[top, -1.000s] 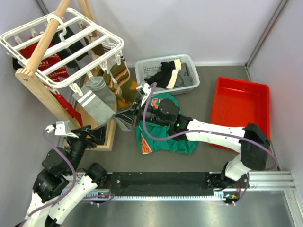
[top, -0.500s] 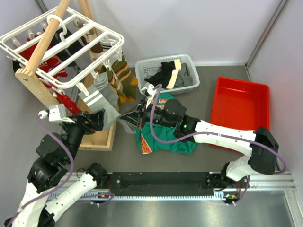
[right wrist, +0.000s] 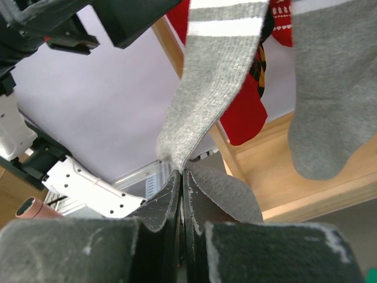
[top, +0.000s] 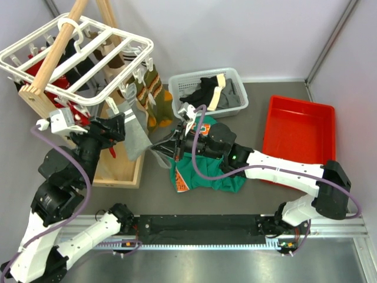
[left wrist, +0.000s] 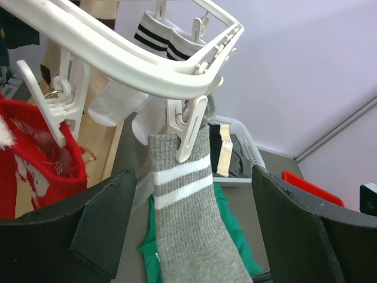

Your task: Remove the socks clipped to the hanger

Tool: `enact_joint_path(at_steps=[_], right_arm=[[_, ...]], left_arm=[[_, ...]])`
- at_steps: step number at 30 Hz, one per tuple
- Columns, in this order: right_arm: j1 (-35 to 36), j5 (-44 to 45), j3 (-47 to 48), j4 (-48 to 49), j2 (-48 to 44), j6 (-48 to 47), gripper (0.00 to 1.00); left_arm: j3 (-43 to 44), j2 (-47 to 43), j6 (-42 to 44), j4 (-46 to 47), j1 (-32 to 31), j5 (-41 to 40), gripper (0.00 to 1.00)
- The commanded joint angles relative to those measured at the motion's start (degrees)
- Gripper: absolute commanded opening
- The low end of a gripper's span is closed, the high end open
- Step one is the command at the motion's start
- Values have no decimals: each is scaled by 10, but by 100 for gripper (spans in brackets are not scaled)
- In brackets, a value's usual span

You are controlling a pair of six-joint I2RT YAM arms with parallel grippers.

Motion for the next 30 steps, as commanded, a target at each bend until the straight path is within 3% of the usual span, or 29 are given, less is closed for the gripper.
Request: enact_joint_path(at_steps=[1,17,22,30], right_arm=[[-7,-30,-4,35,-21,5,0],[-9,-117,-15,96,-7,27,0],[-9,-115,3,97,11,36,0],[-9,-108,22,119,26,61,0]], left_arm=[[26,27,-5,27,-1,12,83],[54,65,21,32,-1,-15,84],[54,44,33,33,-1,53,86],[41,-25,16,-33,-1,75,86]])
